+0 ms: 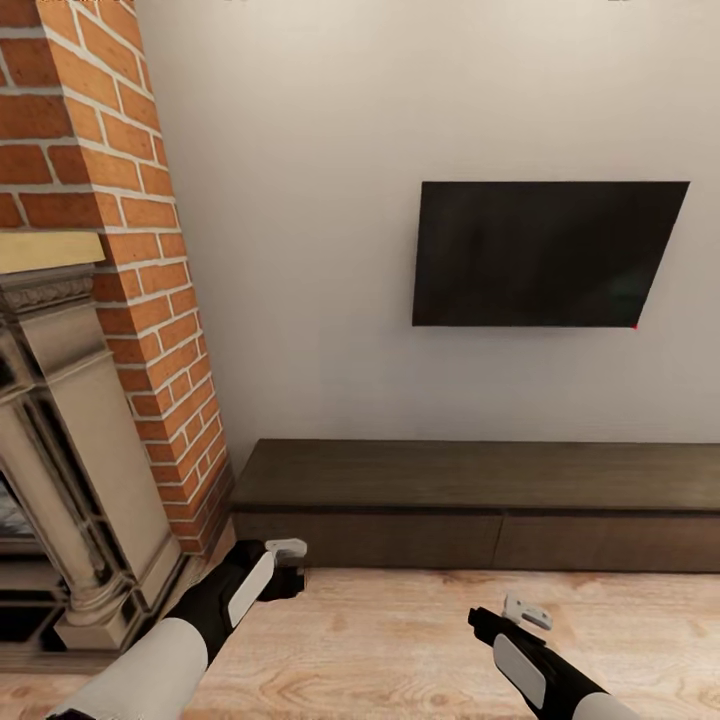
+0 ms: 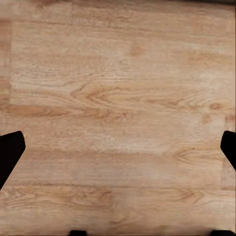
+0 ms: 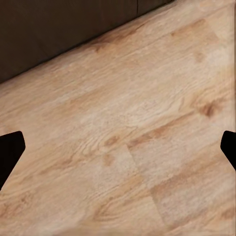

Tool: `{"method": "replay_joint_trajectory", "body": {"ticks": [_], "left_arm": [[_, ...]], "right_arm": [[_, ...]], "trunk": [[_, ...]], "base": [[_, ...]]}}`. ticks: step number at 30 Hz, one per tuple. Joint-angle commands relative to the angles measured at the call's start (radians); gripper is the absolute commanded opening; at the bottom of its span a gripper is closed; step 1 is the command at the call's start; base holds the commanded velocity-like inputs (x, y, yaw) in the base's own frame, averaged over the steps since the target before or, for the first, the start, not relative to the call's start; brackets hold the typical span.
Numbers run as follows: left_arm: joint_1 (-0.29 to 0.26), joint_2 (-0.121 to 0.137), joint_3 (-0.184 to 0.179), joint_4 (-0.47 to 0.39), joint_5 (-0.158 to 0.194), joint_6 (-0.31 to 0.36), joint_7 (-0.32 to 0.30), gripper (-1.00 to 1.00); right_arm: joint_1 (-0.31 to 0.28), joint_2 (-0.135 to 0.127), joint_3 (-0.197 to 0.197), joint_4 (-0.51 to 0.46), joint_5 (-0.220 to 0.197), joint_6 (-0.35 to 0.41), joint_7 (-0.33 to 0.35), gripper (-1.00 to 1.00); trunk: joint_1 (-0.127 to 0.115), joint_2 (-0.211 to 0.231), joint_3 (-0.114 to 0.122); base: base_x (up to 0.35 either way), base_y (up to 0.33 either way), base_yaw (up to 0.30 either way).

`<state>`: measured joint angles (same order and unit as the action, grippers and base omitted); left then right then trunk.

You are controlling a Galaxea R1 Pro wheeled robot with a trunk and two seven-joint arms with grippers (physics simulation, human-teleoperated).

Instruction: Place each of the two pumpkins and all three candles from the living room inside a cabinet in the living room (use any cabinet), then make sure every cabinet is closed, and position the cauldron so it is next to a table in the living room.

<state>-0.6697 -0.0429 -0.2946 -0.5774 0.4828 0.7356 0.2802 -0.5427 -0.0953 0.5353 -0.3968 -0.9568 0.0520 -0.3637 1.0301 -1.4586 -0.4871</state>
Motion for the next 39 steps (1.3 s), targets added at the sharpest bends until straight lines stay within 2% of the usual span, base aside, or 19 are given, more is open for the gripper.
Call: {"method": "replay_joint_trajectory", "body": {"ticks": [1, 3, 6, 7, 8, 11, 13, 18, 20, 24, 28, 31, 33, 37, 39], "left_arm": [[-0.001, 0.014, -0.006, 0.028, 0.010, -0.002, 0.006, 1.00], [0.002, 0.030, -0.008, 0.079, 0.010, -0.028, 0.003, 1.00], [0.004, 0.036, -0.018, 0.210, 0.010, -0.112, -0.001, 1.00], [0.005, 0.033, -0.037, 0.278, 0.010, -0.162, -0.003, 1.00], [0.005, 0.031, -0.049, 0.311, 0.010, -0.187, -0.003, 1.00], [0.004, 0.028, -0.071, 0.389, 0.011, -0.257, -0.006, 1.00], [0.008, 0.029, -0.080, 0.435, 0.011, -0.330, -0.007, 1.00], [0.076, 0.035, -0.093, 0.469, 0.001, -0.392, -0.007, 1.00], [0.129, 0.033, -0.109, 0.473, -0.020, -0.441, -0.007, 1.00], [0.225, 0.035, -0.119, 0.476, -0.055, -0.513, -0.010, 1.00], [0.317, 0.038, -0.122, 0.476, -0.096, -0.580, -0.051, 1.00], [0.359, 0.039, -0.122, 0.496, -0.134, -0.617, -0.060, 1.00], [0.378, 0.040, -0.123, 0.521, -0.145, -0.650, -0.063, 1.00], [0.418, 0.048, -0.123, 0.554, -0.153, -0.717, -0.065, 1.00], [0.437, 0.056, -0.123, 0.559, -0.155, -0.729, -0.065, 1.00]], "right_arm": [[0.000, -0.001, 0.010, 0.009, -0.003, -0.008, -0.009, 1.00], [-0.001, 0.000, 0.013, 0.075, -0.002, -0.034, -0.007, 1.00], [-0.001, -0.001, 0.014, 0.160, 0.002, -0.049, -0.006, 1.00], [0.001, -0.001, 0.015, 0.212, 0.002, -0.073, -0.003, 1.00], [0.006, -0.001, 0.015, 0.238, 0.002, -0.091, 0.004, 1.00], [0.036, -0.001, 0.015, 0.282, 0.001, -0.134, 0.054, 1.00], [0.072, -0.001, 0.014, 0.299, -0.003, -0.152, 0.116, 1.00], [0.152, 0.003, 0.015, 0.307, -0.010, -0.196, 0.155, 1.00], [0.197, 0.006, 0.015, 0.308, -0.011, -0.241, 0.158, 1.00], [0.268, 0.008, 0.014, 0.309, -0.013, -0.270, 0.159, 1.00], [0.330, 0.008, 0.014, 0.311, -0.015, -0.295, 0.160, 1.00], [0.353, 0.009, 0.014, 0.337, -0.015, -0.301, 0.161, 1.00], [0.358, 0.017, 0.014, 0.368, -0.014, -0.311, 0.162, 1.00], [0.360, 0.037, 0.014, 0.391, -0.004, -0.330, 0.166, 1.00], [0.360, 0.041, 0.014, 0.394, -0.002, -0.333, 0.186, 1.00]], "trunk": [[-0.004, 0.007, 0.002], [-0.012, 0.021, 0.008], [-0.023, 0.042, 0.017], [-0.027, 0.049, 0.021], [-0.031, 0.056, 0.024], [-0.042, 0.077, 0.033], [-0.050, 0.091, 0.039], [-0.069, 0.126, 0.055], [-0.077, 0.140, 0.061], [-0.092, 0.168, 0.074], [-0.107, 0.196, 0.086], [-0.119, 0.217, 0.096], [-0.127, 0.231, 0.102], [-0.142, 0.259, 0.115], [-0.150, 0.273, 0.121]], "base": [[0.000, 0.000, 0.000], [0.000, 0.000, 0.000], [0.000, 0.000, 0.000], [0.000, 0.000, 0.000], [0.000, 0.000, 0.000], [0.000, 0.000, 0.000], [0.000, 0.000, 0.000], [0.000, 0.000, 0.000], [0.000, 0.000, 0.000], [0.000, 0.000, 0.000], [0.000, 0.000, 0.000], [0.000, 0.000, 0.000], [0.000, 0.000, 0.000], [0.000, 0.000, 0.000], [0.000, 0.000, 0.000]]}}
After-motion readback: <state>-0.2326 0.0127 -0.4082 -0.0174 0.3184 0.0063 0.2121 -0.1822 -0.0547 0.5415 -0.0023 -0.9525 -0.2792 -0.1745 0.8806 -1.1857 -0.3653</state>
